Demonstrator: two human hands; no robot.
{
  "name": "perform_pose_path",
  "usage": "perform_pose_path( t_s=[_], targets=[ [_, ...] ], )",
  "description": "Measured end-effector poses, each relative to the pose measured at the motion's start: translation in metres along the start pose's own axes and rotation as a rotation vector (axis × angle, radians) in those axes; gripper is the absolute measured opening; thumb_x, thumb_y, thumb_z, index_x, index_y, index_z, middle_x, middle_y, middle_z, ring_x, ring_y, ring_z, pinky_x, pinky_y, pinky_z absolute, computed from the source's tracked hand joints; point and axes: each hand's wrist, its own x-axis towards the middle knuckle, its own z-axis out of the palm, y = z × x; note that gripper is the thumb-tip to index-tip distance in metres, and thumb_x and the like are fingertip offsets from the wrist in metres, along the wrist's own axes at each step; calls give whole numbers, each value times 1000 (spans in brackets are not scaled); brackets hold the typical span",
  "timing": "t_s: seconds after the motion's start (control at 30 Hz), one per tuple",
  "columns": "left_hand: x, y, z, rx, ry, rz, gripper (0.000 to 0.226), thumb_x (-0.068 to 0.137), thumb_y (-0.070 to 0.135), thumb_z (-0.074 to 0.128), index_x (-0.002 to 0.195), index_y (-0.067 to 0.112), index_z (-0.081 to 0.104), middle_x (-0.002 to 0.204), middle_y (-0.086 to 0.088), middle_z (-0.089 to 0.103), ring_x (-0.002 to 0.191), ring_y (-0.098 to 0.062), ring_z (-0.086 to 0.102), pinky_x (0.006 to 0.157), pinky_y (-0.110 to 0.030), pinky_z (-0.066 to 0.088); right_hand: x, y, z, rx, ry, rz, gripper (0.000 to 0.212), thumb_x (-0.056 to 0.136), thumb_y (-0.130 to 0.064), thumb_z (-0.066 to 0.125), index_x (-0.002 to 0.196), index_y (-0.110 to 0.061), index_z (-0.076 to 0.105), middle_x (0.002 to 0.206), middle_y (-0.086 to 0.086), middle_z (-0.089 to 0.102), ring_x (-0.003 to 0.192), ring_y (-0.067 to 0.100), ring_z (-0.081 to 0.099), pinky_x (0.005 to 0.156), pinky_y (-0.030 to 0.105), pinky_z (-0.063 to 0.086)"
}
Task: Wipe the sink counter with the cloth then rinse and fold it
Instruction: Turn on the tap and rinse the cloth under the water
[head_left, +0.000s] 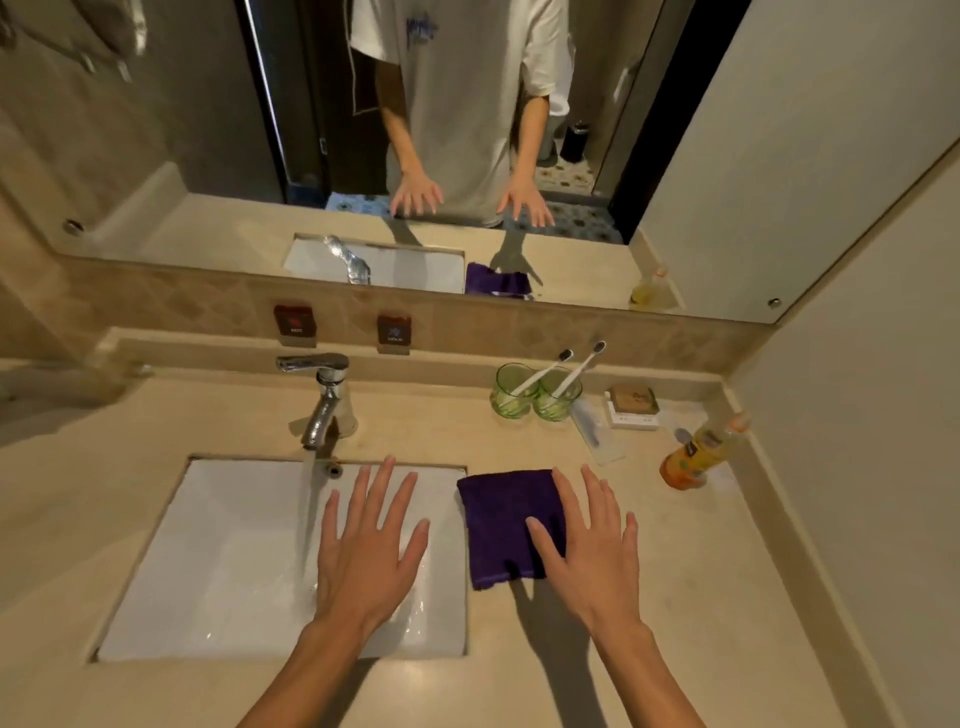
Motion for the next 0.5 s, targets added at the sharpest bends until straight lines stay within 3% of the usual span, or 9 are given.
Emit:
perform_pose_path(
  t_s=[0.1,0.23,0.4,0.5],
  targets=[
    [4,24,27,-51,-55,-30,62,101,61,14,158,38,21,169,12,6,156,-14,6,124,-43,7,11,29,10,2,-39,8,67,101,-68,25,160,-39,13,169,0,7,156,21,4,125,55,10],
    [14,49,61,-127,-171,-99,80,87,75,-10,158,42,7,165,22,-10,155,-7,-7,125,-36,0,27,59,25,27,-120,30,64,101,-66,27,159,-40,14,167,4,13,154,23,9,124,52,8],
    [34,68,95,-202,-311,-271,72,97,68,19,159,32,18,169,12,10,157,-13,7,126,-41,12,55,82,53,79,-156,59,70,98,-68,33,158,-34,22,162,6,26,148,23,25,119,45,31],
    [47,72,113,-245,-292,-375,85,89,74,17,156,23,32,165,3,30,153,-18,25,123,-41,25,71,92,77,73,-205,88,75,95,-71,37,156,-27,28,156,4,37,141,23,37,110,41,42]
  ],
)
